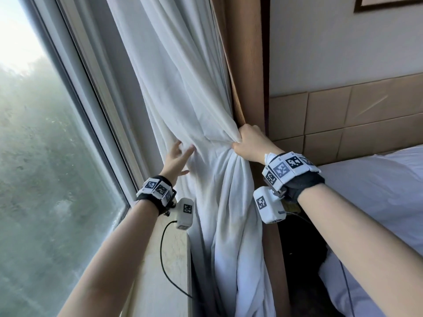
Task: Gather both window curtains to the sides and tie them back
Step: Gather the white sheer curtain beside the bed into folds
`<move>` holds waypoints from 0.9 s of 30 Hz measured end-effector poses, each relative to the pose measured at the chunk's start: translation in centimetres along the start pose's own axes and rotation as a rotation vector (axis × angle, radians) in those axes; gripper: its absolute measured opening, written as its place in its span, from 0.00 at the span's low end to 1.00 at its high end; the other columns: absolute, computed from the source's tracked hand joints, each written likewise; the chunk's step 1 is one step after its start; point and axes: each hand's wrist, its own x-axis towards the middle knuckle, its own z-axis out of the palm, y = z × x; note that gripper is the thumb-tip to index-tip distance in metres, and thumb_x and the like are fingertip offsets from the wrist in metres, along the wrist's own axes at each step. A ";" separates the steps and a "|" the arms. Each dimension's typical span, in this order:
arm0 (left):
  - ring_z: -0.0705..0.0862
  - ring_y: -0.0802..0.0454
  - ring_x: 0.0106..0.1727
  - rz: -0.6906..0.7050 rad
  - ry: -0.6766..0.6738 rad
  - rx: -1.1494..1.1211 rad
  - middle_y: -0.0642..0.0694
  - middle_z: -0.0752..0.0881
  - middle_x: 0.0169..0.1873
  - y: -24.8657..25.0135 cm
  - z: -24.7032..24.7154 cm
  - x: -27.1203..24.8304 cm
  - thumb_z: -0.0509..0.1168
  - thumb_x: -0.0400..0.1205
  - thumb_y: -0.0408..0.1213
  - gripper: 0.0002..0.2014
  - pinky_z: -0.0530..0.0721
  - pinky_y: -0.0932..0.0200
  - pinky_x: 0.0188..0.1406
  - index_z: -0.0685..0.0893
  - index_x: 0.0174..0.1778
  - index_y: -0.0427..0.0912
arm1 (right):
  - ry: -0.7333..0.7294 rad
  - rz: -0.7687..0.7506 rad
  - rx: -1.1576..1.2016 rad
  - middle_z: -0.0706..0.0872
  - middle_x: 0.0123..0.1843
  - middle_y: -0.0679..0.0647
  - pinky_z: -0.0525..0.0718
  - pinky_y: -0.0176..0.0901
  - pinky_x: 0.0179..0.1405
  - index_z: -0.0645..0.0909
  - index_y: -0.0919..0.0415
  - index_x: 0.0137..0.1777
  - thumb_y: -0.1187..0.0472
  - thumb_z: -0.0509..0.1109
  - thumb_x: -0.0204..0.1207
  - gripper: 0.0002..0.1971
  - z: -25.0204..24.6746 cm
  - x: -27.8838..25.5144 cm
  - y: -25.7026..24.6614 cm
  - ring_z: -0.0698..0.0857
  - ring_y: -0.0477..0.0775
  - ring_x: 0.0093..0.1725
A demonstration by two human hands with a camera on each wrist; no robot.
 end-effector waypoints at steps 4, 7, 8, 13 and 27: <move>0.83 0.53 0.52 0.096 0.014 -0.007 0.49 0.84 0.50 1.3 1.7 0.8 0.66 0.82 0.48 0.17 0.84 0.55 0.47 0.78 0.63 0.42 | 0.001 -0.009 0.006 0.78 0.32 0.53 0.73 0.43 0.35 0.69 0.57 0.27 0.64 0.64 0.72 0.13 0.3 0.1 -0.1 0.82 0.63 0.38; 0.82 0.58 0.37 0.176 0.142 -0.015 0.52 0.84 0.34 1.5 2.0 1.4 0.68 0.82 0.40 0.08 0.79 0.68 0.31 0.83 0.50 0.38 | 0.013 0.003 0.009 0.78 0.32 0.53 0.75 0.44 0.38 0.70 0.57 0.27 0.64 0.64 0.72 0.12 0.3 0.2 0.2 0.82 0.64 0.40; 0.81 0.58 0.36 0.197 0.163 -0.008 0.52 0.84 0.33 1.4 2.0 1.5 0.68 0.81 0.37 0.07 0.78 0.70 0.30 0.84 0.48 0.36 | 0.021 0.007 0.008 0.78 0.32 0.53 0.76 0.44 0.38 0.71 0.57 0.27 0.63 0.64 0.72 0.12 0.3 0.2 0.3 0.82 0.65 0.41; 0.78 0.54 0.34 0.220 0.212 0.039 0.47 0.81 0.32 1.3 1.8 1.2 0.67 0.80 0.33 0.05 0.74 0.67 0.27 0.84 0.44 0.34 | 0.030 0.006 0.009 0.79 0.36 0.55 0.84 0.49 0.44 0.73 0.59 0.30 0.63 0.64 0.72 0.10 0.2 0.1 0.3 0.82 0.65 0.45; 0.76 0.57 0.29 0.437 0.409 0.235 0.48 0.79 0.28 -0.1 -1.6 -2.4 0.67 0.80 0.38 0.11 0.73 0.63 0.29 0.79 0.36 0.34 | 0.045 0.018 -0.011 0.75 0.39 0.56 0.76 0.46 0.40 0.68 0.60 0.31 0.64 0.62 0.72 0.10 0.2 -0.1 -0.2 0.79 0.65 0.42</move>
